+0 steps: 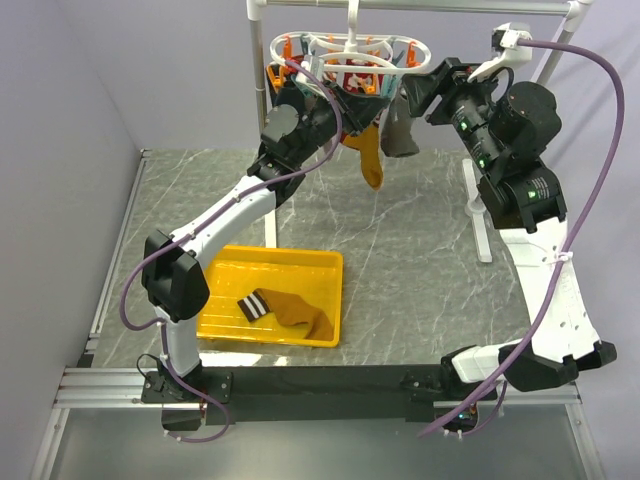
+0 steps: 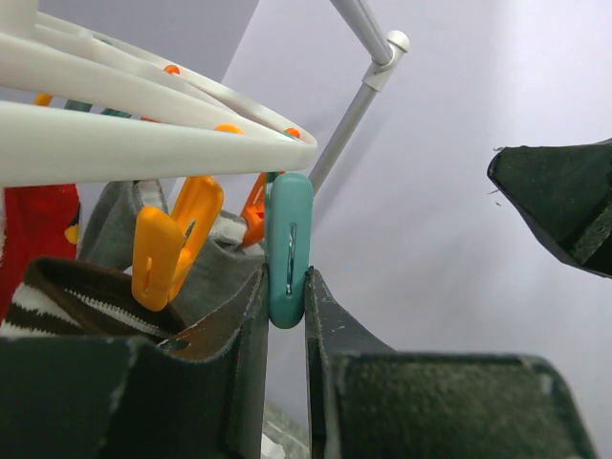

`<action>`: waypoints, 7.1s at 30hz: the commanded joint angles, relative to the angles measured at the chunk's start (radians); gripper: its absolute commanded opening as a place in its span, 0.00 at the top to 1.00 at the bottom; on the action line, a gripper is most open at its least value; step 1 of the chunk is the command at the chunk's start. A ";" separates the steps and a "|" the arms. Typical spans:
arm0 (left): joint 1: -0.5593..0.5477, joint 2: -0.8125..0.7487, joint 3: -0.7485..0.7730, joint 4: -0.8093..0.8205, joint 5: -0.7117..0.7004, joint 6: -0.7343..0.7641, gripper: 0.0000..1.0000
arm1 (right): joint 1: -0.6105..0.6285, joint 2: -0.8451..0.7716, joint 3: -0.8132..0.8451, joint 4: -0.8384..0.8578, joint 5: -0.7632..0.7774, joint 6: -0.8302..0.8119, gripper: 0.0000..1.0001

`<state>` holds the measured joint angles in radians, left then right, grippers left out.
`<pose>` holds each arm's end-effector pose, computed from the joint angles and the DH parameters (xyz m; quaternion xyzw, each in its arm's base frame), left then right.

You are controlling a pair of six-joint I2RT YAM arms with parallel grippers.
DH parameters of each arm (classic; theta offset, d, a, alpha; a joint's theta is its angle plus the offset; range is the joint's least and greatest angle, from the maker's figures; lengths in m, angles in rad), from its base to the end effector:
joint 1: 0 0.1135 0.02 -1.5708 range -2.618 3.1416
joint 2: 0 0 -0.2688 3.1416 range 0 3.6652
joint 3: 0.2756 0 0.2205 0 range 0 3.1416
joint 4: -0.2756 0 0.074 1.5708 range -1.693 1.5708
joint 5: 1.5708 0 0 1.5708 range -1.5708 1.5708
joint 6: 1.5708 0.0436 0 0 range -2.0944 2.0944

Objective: Clip the socks to the hanger
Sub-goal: Open the clamp at the hanger, then pick up the sock from the bin.

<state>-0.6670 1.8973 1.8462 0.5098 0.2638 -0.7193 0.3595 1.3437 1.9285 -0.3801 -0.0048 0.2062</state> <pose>0.3271 -0.2720 0.4686 0.0980 0.5260 -0.5914 0.6033 0.2044 0.0770 0.5665 -0.0502 0.6292 0.2179 0.7444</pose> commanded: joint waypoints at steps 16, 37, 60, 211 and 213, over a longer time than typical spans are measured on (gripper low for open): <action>0.001 -0.038 0.031 0.003 -0.008 0.050 0.83 | -0.004 0.153 0.072 0.014 -0.070 0.076 0.38; 0.024 -0.049 0.015 0.027 0.020 0.020 0.83 | -0.004 0.244 0.147 -0.017 -0.066 0.079 0.46; 0.030 -0.055 -0.002 0.053 0.045 -0.005 0.84 | -0.004 0.249 0.122 -0.002 -0.060 0.087 0.44; 0.155 -0.518 -0.762 -1.329 -0.781 -0.939 0.99 | -0.010 0.183 -0.132 0.399 -0.023 -0.090 0.98; 0.139 -0.584 -0.781 -1.168 -0.795 -0.759 0.99 | -0.010 0.186 -0.128 0.396 -0.020 -0.079 0.98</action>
<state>-0.5034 1.4372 1.0275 -0.8062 -0.3832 -1.7348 0.3542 1.5658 1.7416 -0.0021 -0.0380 0.1120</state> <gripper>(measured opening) 0.015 0.334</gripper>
